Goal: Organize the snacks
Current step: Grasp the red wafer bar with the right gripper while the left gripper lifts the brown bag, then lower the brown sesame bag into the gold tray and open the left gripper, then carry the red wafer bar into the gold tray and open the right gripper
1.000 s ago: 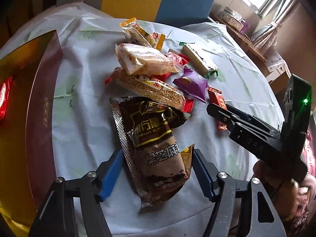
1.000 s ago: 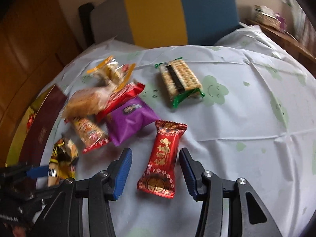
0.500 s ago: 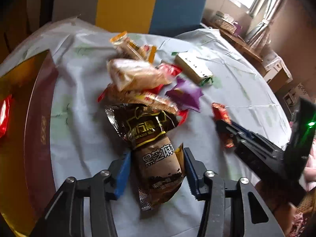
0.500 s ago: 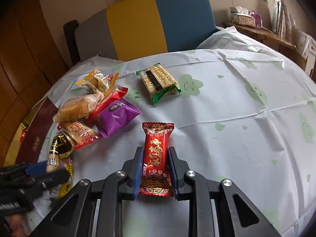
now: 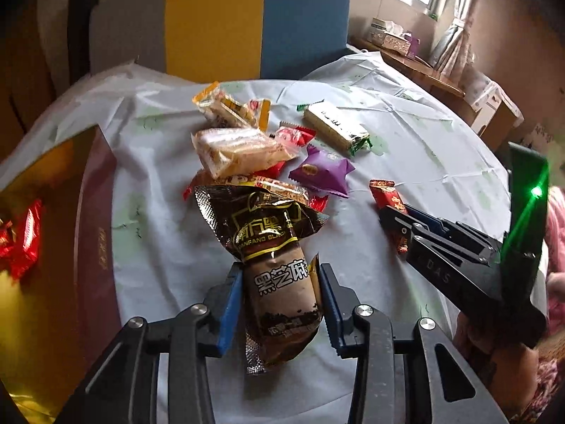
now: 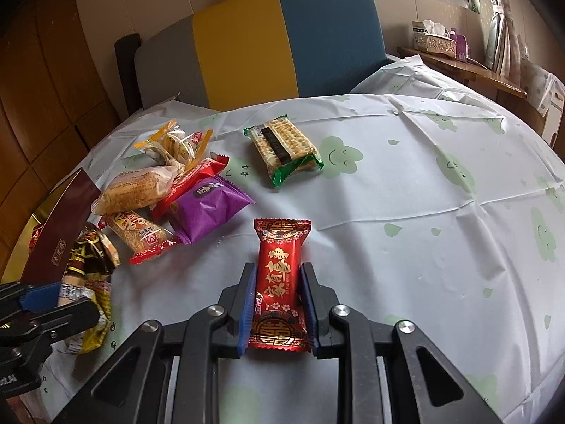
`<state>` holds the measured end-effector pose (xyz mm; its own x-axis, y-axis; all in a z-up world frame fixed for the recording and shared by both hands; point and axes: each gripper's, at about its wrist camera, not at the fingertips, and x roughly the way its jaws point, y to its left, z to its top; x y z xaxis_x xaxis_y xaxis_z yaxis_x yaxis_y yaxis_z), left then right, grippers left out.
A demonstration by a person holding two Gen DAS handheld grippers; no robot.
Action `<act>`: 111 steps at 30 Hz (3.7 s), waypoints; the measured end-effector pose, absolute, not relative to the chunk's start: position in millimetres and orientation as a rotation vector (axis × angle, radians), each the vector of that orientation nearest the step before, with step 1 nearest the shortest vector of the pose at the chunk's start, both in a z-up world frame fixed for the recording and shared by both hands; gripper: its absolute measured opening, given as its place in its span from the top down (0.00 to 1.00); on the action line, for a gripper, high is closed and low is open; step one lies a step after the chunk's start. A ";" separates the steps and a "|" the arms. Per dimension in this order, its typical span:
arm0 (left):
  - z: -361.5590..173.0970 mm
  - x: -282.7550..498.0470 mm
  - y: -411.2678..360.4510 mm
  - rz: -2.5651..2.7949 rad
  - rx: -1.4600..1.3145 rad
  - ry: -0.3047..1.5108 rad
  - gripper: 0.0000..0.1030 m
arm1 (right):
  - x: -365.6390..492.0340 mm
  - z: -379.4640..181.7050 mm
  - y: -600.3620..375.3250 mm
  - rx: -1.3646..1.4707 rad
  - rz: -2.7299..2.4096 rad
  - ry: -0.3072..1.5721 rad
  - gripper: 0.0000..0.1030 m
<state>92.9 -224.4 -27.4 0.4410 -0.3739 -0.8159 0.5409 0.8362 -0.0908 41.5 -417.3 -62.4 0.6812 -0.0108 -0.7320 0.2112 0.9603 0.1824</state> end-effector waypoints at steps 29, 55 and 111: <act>40.6 153.2 -106.1 -0.427 -0.062 0.882 0.60 | 41.4 -62.6 -414.8 0.244 -0.136 0.812 0.76; -35.1 272.2 -50.1 -0.194 -0.011 1.046 0.56 | 40.7 -62.2 -414.4 0.236 -0.141 0.810 0.76; -5.5 143.0 23.4 -0.066 -0.025 0.964 0.23 | 51.9 6.8 -243.4 0.126 0.158 0.757 0.77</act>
<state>143.0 23.4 -5.5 0.5685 -0.0671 -0.8199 0.0453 0.9977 -0.0503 51.9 -243.4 6.8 0.7163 0.1872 -0.6722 -0.0967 0.9807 0.1701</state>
